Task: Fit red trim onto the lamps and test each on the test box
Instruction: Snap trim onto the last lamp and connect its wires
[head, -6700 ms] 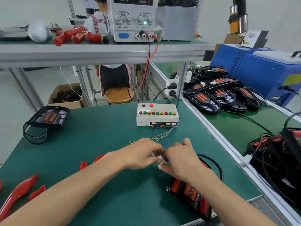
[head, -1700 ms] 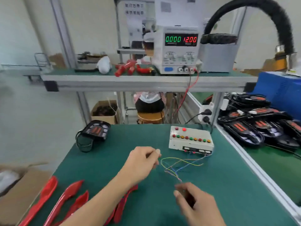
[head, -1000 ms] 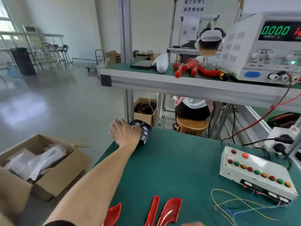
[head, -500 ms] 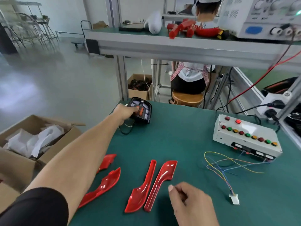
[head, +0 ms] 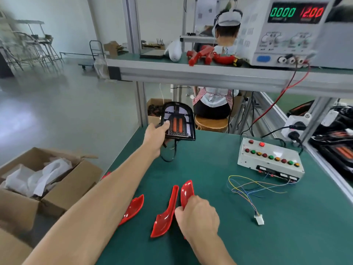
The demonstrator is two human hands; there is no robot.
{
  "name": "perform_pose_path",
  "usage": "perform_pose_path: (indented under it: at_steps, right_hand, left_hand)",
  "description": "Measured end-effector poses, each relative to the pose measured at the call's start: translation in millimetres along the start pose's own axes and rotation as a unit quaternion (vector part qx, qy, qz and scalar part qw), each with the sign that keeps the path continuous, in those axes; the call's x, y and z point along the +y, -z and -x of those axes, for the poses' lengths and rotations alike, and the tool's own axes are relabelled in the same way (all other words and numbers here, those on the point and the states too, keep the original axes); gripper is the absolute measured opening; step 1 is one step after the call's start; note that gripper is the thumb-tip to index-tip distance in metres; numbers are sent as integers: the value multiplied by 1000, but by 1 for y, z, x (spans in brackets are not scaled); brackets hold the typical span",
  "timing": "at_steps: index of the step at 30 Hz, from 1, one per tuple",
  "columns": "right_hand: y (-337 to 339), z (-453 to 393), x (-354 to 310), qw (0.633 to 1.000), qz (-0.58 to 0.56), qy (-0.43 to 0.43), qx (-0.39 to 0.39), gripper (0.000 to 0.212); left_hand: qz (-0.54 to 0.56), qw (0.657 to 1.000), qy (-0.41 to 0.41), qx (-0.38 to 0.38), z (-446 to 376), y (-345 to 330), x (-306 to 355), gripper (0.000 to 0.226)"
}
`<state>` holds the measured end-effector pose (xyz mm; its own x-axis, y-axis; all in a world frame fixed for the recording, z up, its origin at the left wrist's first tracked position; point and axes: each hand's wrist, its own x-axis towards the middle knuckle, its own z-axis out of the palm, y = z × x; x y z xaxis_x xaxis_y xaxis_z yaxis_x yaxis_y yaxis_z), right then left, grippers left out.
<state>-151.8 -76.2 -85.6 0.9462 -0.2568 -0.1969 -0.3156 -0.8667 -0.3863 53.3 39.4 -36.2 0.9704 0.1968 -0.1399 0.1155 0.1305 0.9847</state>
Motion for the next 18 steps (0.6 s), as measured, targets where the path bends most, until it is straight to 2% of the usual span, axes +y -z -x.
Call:
perform_pose_path:
  at_steps: [6,10,13,16,18]
  right_hand:
    - [31,30,52,995,-92,-27,27,26]
    - [50,77,113,972,-215,-62,72,3]
    - [54,105,147,933,-301,-100,168,7]
    - [55,118,160,867,-391,-134,278,30]
    - [54,116,161,847,-422,-131,297,19]
  left_hand:
    - [124,991,-5,-46,109,-24,14,24]
    - [82,993,14,-81,183,-28,-26,28]
    - [53,994,42,-82,219,-32,-63,28]
    - [25,997,48,-59,239,-35,-92,29]
    - [1,997,60,-47,247,-36,-107,29]
